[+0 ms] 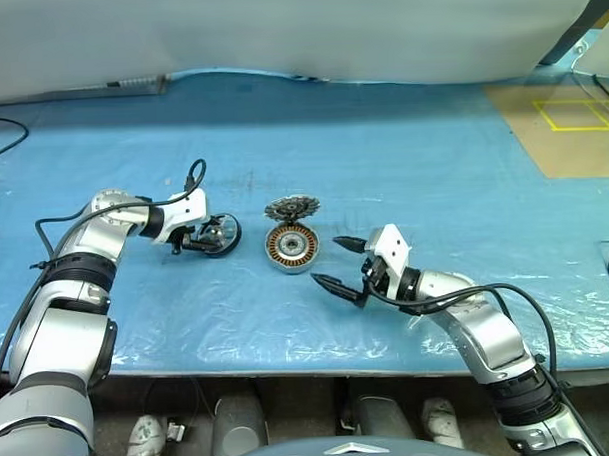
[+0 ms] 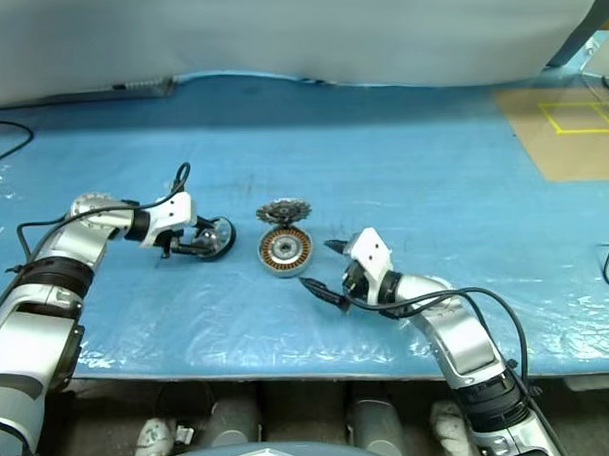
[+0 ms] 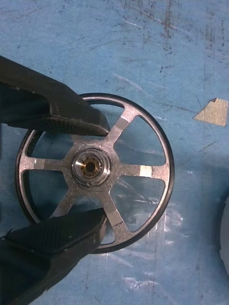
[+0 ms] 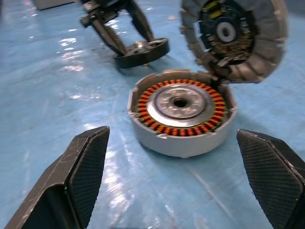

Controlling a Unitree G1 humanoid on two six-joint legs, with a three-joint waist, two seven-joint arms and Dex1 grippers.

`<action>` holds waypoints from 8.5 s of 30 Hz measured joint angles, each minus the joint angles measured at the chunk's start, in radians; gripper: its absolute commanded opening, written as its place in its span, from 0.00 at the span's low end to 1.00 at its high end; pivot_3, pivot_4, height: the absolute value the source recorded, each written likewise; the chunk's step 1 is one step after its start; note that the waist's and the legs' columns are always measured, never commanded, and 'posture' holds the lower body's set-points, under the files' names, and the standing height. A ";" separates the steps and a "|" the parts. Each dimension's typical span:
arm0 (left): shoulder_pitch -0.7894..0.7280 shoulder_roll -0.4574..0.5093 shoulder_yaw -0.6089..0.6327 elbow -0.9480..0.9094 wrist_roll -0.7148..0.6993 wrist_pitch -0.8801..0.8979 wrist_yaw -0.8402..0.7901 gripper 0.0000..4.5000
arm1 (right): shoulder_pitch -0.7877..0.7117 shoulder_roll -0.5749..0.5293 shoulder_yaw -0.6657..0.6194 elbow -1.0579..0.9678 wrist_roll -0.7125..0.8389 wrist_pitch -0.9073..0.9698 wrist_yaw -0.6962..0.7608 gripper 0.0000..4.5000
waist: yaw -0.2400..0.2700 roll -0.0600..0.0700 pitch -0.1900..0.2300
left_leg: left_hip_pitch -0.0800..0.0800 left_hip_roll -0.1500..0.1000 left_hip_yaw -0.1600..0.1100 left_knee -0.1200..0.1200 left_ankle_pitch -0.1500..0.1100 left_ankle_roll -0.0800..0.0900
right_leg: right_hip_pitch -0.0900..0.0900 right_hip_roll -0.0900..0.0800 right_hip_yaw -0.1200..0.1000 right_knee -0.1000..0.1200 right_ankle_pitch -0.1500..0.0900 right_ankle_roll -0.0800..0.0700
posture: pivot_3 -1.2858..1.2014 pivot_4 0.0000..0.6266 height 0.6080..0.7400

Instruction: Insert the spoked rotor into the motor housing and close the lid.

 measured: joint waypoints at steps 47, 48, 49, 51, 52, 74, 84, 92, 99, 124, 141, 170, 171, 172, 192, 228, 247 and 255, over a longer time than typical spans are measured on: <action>0.122 -0.137 -0.085 -0.702 -0.318 0.540 -0.055 0.30 | 0.057 0.028 0.008 0.019 -0.072 -0.108 0.006 1.00 | 0.000 0.004 -0.001 | -0.002 0.001 0.002 -0.004 0.000 0.000 | -0.003 0.000 -0.003 -0.001 -0.003 -0.004 | 0.52 0.24 1.00; 0.114 -0.136 -0.087 -0.685 -0.302 0.524 -0.055 0.30 | 0.063 0.029 0.009 0.019 -0.074 -0.108 0.004 1.00 | 0.000 0.004 -0.001 | -0.002 0.001 0.002 -0.004 0.000 0.000 | -0.003 0.000 -0.003 -0.001 -0.003 -0.004 | 0.52 0.24 1.00; 0.106 -0.135 -0.089 -0.664 -0.291 0.511 -0.055 0.30 | 0.068 0.029 0.009 0.019 -0.076 -0.109 -0.002 1.00 | -0.003 0.004 -0.001 | -0.002 0.001 0.002 -0.004 0.000 0.000 | -0.003 0.000 -0.003 -0.001 -0.002 -0.004 | 0.52 0.24 1.00; 0.095 -0.132 -0.090 -0.633 -0.271 0.492 -0.055 0.30 | 0.072 0.030 0.008 0.019 -0.080 -0.109 -0.010 1.00 | -0.006 0.004 -0.001 | -0.002 0.001 0.002 -0.004 0.000 0.000 | -0.003 0.000 -0.003 -0.001 -0.002 -0.004 | 0.52 0.24 1.00; 0.090 -0.129 -0.092 -0.619 -0.257 0.483 -0.056 0.30 | 0.072 0.030 0.008 0.019 -0.081 -0.109 -0.013 1.00 | -0.006 0.004 -0.001 | -0.002 0.001 0.001 -0.004 0.000 0.000 | -0.003 0.000 -0.003 -0.001 -0.002 -0.004 | 0.52 0.24 1.00; 0.065 -0.107 -0.096 -0.538 -0.157 0.415 -0.062 0.30 | 0.070 0.039 0.017 0.019 -0.085 -0.107 -0.026 1.00 | -0.009 0.004 -0.001 | -0.001 0.001 0.001 -0.004 0.000 0.000 | -0.003 0.000 -0.003 -0.001 -0.002 -0.004 | 0.52 0.24 1.00; 0.056 -0.112 -0.097 -0.516 -0.151 0.430 -0.093 1.00 | 0.070 0.039 0.017 0.019 -0.085 -0.106 -0.031 1.00 | -0.008 0.004 -0.001 | -0.002 0.001 0.001 -0.004 0.000 0.000 | -0.003 0.000 -0.003 -0.001 -0.002 -0.004 | 0.52 0.24 1.00; 0.205 -0.094 -0.011 -0.732 -0.342 0.650 -0.126 0.54 | 0.074 0.027 -0.004 0.019 -0.082 -0.088 -0.036 1.00 | -0.012 0.004 -0.001 | -0.001 0.001 0.002 -0.006 0.000 0.000 | -0.003 0.000 -0.003 -0.001 -0.003 -0.004 | 0.52 0.24 1.00; 0.519 -0.113 0.099 -1.018 -0.490 0.829 0.042 0.01 | -0.043 0.037 -0.102 0.071 -0.066 0.034 -0.136 1.00 | -0.015 0.005 -0.001 | 0.000 0.001 0.003 -0.005 0.000 0.000 | -0.002 0.000 -0.002 -0.001 -0.003 -0.004 | 0.52 0.24 1.00; 1.013 -0.393 0.207 -1.190 -0.432 0.391 0.594 0.00 | -0.834 0.196 -0.059 1.097 -0.197 -0.225 0.044 0.02 | -0.040 0.007 0.000 | -0.002 0.004 0.003 -0.003 0.000 0.001 | -0.004 0.002 -0.004 0.000 -0.003 -0.006 | 0.52 0.24 1.00; 1.031 -0.363 0.190 -1.285 -0.436 0.456 0.683 0.00 | -0.847 0.293 -0.082 1.112 -0.147 -0.150 0.410 0.02 | -0.036 0.008 0.001 | -0.003 0.010 0.003 0.003 -0.002 0.005 | -0.004 0.003 -0.010 0.007 -0.006 -0.011 | 0.52 0.24 1.00; 0.942 -0.334 0.235 -1.179 -0.483 0.429 0.665 0.00 | -0.350 0.230 0.045 0.172 -0.087 0.299 -0.014 0.74 | -0.038 0.008 0.001 | 0.003 0.006 0.003 -0.005 0.000 0.000 | -0.001 0.002 -0.007 0.001 -0.006 -0.009 | 0.52 0.24 1.00; 0.941 -0.334 0.237 -1.174 -0.483 0.425 0.661 0.00 | -0.349 0.231 0.054 0.172 -0.087 0.299 -0.015 0.81 | -0.038 0.008 0.001 | 0.003 0.006 0.003 -0.005 0.000 0.000 | -0.001 0.002 -0.007 0.000 -0.006 -0.009 | 0.52 0.24 1.00; 0.941 -0.334 0.238 -1.170 -0.483 0.419 0.659 0.00 | -0.349 0.231 0.064 0.172 -0.089 0.298 -0.018 0.89 | -0.038 0.008 0.001 | 0.002 0.006 0.003 -0.005 0.000 0.000 | -0.001 0.002 -0.007 0.000 -0.006 -0.009 | 0.52 0.24 1.00; 0.895 -0.327 0.266 -1.103 -0.496 0.405 0.640 0.00 | -0.341 0.221 0.142 0.291 -0.206 0.078 -0.065 0.87 | -0.037 0.008 0.001 | 0.003 0.006 0.003 -0.005 0.000 0.000 | -0.001 0.002 -0.007 0.001 -0.006 -0.009 | 0.52 0.24 1.00; 0.866 -0.317 0.276 -1.064 -0.496 0.403 0.627 0.00 | -0.342 0.256 0.188 0.288 -0.296 0.087 -0.154 0.65 | -0.038 0.008 0.001 | 0.008 0.004 0.003 -0.002 0.000 0.000 | 0.001 0.002 -0.004 0.007 -0.006 -0.009 | 0.52 0.24 1.00; 0.703 -0.298 0.394 -1.238 -0.797 1.125 0.878 0.00 | -0.341 0.274 0.168 0.290 -0.288 0.127 -0.171 0.65 | -0.038 0.008 0.001 | 0.013 0.002 0.003 -0.002 0.000 0.000 | 0.003 0.002 0.000 0.010 -0.007 -0.008 | 0.52 0.24 1.00; 0.669 -0.233 0.402 -1.116 -0.883 1.224 0.778 0.00 | -0.340 0.276 0.169 0.288 -0.287 0.131 -0.170 0.65 | -0.038 0.008 0.001 | 0.013 0.001 0.003 -0.003 0.000 0.000 | 0.003 0.002 0.001 0.010 -0.010 -0.003 | 0.52 0.24 1.00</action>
